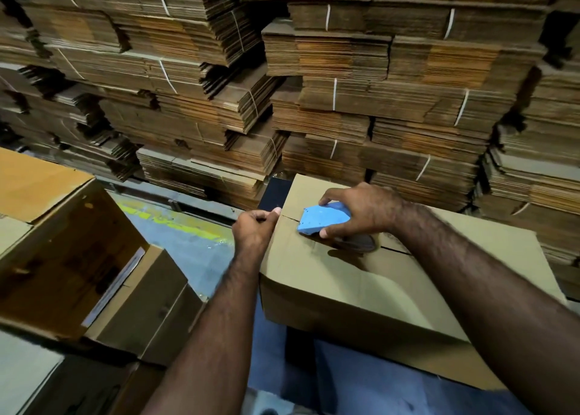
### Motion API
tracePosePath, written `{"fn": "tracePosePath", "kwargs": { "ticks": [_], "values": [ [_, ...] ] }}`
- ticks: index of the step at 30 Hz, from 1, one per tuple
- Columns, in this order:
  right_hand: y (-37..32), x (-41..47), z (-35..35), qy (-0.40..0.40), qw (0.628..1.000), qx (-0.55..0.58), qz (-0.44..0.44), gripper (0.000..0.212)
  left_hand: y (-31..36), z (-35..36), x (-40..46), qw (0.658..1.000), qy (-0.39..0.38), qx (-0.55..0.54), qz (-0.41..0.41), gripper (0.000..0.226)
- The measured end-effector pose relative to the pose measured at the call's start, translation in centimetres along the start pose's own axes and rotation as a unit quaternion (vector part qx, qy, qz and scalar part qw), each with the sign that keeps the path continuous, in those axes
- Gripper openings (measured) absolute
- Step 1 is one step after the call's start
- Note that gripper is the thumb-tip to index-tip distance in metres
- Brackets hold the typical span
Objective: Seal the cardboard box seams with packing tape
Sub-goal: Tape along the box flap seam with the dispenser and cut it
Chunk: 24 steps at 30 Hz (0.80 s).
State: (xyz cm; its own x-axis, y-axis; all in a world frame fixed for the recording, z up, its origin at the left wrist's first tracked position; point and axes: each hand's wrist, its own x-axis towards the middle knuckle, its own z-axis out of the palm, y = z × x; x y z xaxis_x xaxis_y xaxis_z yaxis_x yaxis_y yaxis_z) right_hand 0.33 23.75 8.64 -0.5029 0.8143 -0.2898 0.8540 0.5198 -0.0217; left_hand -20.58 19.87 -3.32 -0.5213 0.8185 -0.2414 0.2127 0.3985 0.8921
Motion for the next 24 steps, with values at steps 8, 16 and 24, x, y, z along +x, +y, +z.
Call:
{"fn": "tracePosePath", "kwargs": {
  "ticks": [8,16,24],
  "values": [
    [-0.1,0.1,-0.5,-0.036,0.999,0.011,0.006,0.069,3.6,-1.0,-3.0,0.973,0.022,0.146,0.177,0.035],
    [0.2,0.2,-0.2,-0.027,1.0,0.004,-0.009,0.065,3.5,0.8,-3.9,0.926,-0.062,0.352,0.12,0.022],
    [0.8,0.4,0.0,-0.003,0.999,-0.006,-0.036,0.063,1.4,-0.6,-4.5,0.857,-0.165,0.348,0.343,0.063]
  ]
}}
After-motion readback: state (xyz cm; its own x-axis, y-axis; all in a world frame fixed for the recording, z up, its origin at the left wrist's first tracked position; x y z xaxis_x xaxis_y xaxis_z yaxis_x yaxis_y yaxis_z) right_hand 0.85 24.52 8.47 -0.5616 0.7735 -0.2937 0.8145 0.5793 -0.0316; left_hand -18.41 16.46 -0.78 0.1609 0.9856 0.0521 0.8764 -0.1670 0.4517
